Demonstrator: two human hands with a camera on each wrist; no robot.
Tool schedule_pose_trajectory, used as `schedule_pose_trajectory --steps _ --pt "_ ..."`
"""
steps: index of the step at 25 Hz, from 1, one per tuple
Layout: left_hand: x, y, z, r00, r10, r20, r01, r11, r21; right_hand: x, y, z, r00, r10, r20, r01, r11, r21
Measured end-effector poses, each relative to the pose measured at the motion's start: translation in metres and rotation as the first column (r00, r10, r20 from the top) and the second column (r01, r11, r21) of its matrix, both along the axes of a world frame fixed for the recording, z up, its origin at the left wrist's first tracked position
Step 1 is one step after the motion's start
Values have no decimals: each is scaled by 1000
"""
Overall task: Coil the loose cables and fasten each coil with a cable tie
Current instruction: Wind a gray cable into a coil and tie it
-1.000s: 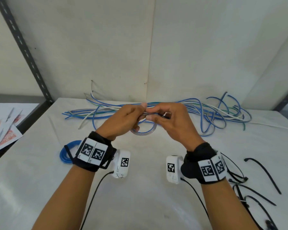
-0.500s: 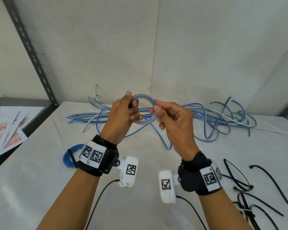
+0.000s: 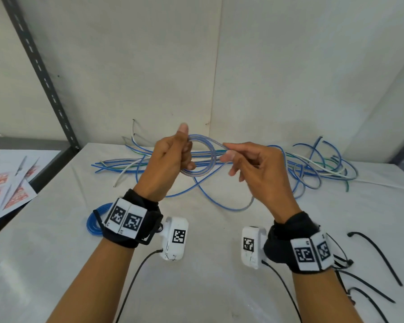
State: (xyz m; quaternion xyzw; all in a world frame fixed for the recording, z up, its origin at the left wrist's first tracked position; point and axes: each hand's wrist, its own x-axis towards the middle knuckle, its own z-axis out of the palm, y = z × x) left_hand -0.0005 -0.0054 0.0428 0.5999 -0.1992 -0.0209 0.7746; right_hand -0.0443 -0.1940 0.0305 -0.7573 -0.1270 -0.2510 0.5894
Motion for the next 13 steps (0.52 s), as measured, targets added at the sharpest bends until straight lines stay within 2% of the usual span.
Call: schedule_pose_trajectory --steps 3,5,7,9,10,12,13 --pt "-3 -8 3 996 44 -73 -58 976 -208 -1 31 -8 999 44 -19 -39 980 196" --pt "-6 -14 1 993 29 -116 -62 955 -290 -1 48 -13 999 42 -29 -31 952 306" --pt "-4 -15 -2 988 0 -154 -47 953 -299 -1 46 -13 1000 -8 -3 9 955 295" --pt "2 -9 -3 986 -14 -168 -16 984 -176 0 27 -8 999 -47 23 44 991 125" --pt "3 -6 -4 988 -26 -154 18 998 -55 -1 16 -5 999 -36 21 36 999 -5" --pt "0 -2 -5 991 -81 -106 105 963 248 -4 4 0 999 26 -19 -30 973 -228" --pt "-3 -3 -7 991 -110 -80 131 927 352 -4 3 0 998 43 -36 -51 959 -280"
